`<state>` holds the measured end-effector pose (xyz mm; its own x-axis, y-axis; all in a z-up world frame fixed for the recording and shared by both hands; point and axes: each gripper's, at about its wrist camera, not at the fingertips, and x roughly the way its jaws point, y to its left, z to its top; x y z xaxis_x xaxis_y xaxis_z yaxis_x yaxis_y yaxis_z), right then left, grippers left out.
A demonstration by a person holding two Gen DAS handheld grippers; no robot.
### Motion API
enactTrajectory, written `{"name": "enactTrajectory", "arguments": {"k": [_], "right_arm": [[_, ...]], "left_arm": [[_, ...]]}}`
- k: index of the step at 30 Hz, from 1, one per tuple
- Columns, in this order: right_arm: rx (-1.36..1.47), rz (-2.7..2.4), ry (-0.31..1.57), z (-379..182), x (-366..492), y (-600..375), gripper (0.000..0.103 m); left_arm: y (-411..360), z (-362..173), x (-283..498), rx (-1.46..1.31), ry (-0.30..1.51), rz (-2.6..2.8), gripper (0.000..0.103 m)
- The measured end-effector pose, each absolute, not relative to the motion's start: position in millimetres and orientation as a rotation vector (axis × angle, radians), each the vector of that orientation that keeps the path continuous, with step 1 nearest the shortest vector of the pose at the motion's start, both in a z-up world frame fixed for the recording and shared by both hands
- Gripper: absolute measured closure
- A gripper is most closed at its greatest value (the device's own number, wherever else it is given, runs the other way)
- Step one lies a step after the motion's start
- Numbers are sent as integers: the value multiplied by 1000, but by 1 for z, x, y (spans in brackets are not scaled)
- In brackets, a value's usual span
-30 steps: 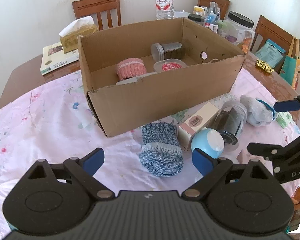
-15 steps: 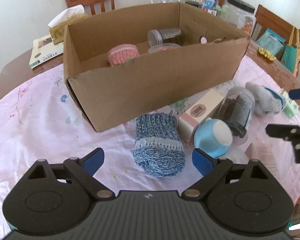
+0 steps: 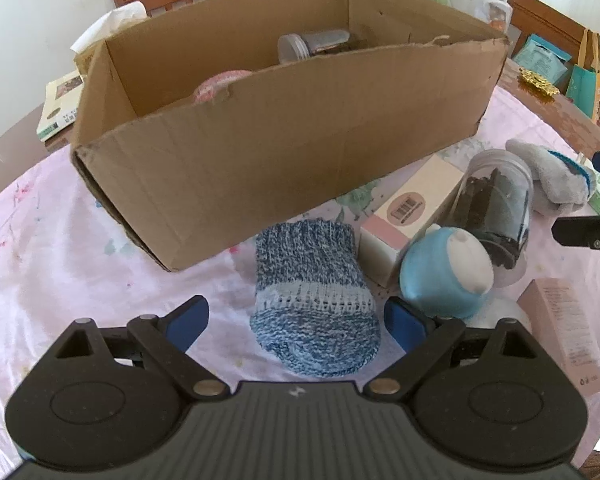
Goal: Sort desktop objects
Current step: 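Close left tool on blue-grey knit sock while right tool approaches white glove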
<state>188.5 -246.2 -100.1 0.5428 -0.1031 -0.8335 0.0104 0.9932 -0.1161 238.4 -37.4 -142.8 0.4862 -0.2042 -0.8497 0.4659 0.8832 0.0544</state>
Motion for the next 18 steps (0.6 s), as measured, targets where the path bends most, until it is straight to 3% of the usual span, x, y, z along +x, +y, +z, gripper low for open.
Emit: {"name": "enactTrajectory", "arguments": {"k": [11,15,18], "right_arm": [[-105,-59,1006,-104,199,-255,0],[-106,-54,1006,-105,202,-258,0],[-103,-47,1010,-106,205,-261,0]], "left_arm": [[-35,-148,244,226,994,-424,13],[-32,-144,241,211,979,-434,31],[-28,-140,242,190,974,-434,38]]}}
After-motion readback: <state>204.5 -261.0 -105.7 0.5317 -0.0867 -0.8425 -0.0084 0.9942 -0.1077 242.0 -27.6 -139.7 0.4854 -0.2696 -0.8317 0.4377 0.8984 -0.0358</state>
